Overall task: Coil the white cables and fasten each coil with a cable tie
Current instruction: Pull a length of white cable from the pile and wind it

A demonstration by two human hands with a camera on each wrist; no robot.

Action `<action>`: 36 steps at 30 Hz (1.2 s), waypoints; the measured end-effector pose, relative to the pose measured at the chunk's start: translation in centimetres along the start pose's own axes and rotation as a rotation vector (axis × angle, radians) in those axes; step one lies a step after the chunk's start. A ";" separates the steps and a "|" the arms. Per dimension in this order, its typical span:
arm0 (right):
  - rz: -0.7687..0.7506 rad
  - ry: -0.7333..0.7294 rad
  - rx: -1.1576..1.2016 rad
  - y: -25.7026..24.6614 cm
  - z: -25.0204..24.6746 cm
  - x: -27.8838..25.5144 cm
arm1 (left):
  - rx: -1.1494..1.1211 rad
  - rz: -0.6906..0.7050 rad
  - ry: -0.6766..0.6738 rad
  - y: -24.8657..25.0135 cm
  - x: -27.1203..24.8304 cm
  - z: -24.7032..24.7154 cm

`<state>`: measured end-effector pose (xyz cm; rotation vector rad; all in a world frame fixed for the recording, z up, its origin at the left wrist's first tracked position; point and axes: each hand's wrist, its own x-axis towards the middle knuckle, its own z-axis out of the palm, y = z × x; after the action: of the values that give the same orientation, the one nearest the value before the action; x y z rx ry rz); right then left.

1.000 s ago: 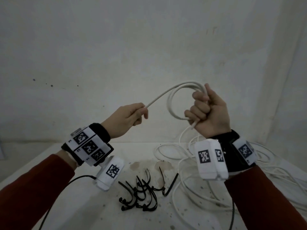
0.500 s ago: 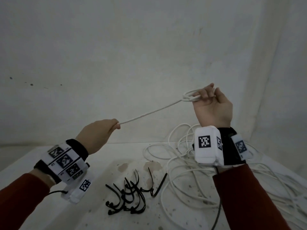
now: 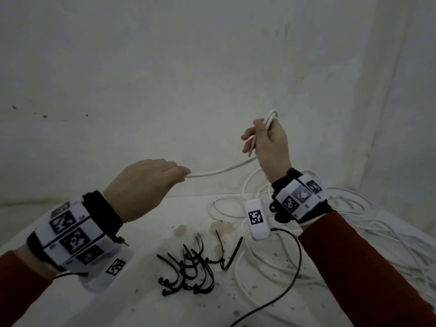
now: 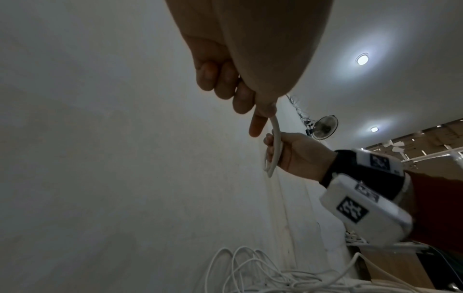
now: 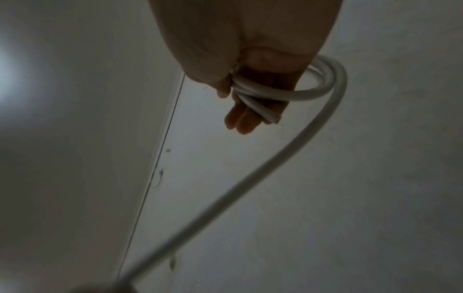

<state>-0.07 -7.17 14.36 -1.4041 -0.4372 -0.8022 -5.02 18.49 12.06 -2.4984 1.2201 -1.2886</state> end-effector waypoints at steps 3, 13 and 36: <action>-0.069 -0.118 -0.289 0.7 0.3 -1.0 | -0.007 0.004 -0.003 -0.3 0.3 -0.5; -0.244 -0.618 -0.837 0.9 1.3 -3.9 | -0.034 0.043 0.038 0.1 1.3 -1.6; 0.345 -0.182 0.205 -1.7 0.8 -5.8 | -1.248 -0.597 0.164 5.3 5.2 3.3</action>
<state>-5.05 -5.02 11.59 -1.3167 -0.3898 -0.3412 -4.19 10.49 11.20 -3.9195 1.7610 -0.8962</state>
